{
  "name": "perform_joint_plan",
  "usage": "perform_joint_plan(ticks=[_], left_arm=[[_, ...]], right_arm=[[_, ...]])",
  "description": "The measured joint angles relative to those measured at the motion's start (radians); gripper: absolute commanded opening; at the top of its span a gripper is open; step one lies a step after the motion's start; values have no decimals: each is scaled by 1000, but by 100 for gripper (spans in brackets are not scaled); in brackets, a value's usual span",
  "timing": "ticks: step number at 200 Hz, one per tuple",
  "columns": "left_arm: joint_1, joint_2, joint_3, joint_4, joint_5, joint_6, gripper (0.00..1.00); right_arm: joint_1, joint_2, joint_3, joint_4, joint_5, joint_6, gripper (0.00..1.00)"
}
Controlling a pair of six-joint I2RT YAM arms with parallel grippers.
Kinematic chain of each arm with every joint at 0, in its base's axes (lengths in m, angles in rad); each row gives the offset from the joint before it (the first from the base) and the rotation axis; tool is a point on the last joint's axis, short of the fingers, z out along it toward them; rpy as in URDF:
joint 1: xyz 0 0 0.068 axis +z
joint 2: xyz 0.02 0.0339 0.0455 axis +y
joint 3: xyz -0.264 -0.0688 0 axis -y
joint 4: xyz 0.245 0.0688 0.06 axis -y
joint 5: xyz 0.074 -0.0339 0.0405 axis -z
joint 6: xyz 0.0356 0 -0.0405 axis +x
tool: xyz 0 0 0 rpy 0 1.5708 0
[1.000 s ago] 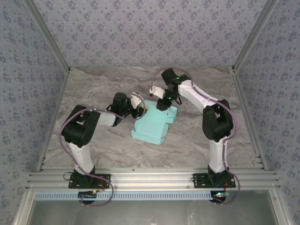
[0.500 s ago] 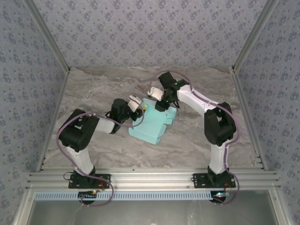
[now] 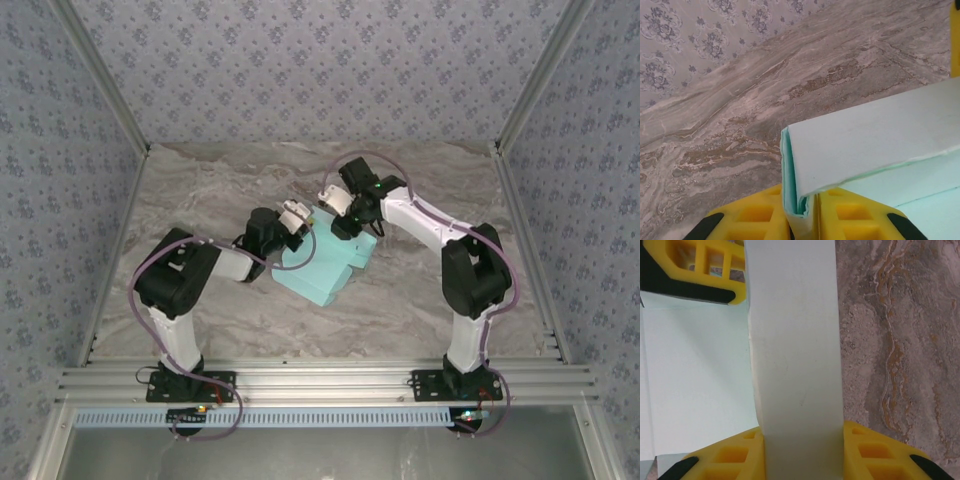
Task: Fold the paper box
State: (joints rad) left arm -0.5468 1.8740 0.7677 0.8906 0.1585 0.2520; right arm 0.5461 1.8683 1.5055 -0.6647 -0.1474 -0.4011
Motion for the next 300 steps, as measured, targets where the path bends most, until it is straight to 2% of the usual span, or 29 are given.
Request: perform_joint_plan(ticks=[39,86,128,153,185,209,250,300], left_arm=[[-55,0,-1,0,-113,-19,21],[-87,-2,-35,41,-166,-36,24],[-98,-76,-161,92,-187,-66,34],[-104,-121,-246,135,-205,-95,36],[-107,-128,-327,205,-238,-133,36],[-109,-116,-365,270,-249,-146,32],[-109,-24,-380,421,-233,-165,28],[-109,10,-367,457,-203,-171,26]], right_arm=[[30,-47,-67,36,63,77,27],[48,-97,-144,92,77,97,27],[77,-104,-153,93,55,47,27],[117,-105,-155,93,71,28,27],[168,-105,-155,94,116,27,26],[194,-106,-155,92,143,27,26],[200,-119,-168,81,161,39,27],[203,-136,-176,52,159,55,26]])
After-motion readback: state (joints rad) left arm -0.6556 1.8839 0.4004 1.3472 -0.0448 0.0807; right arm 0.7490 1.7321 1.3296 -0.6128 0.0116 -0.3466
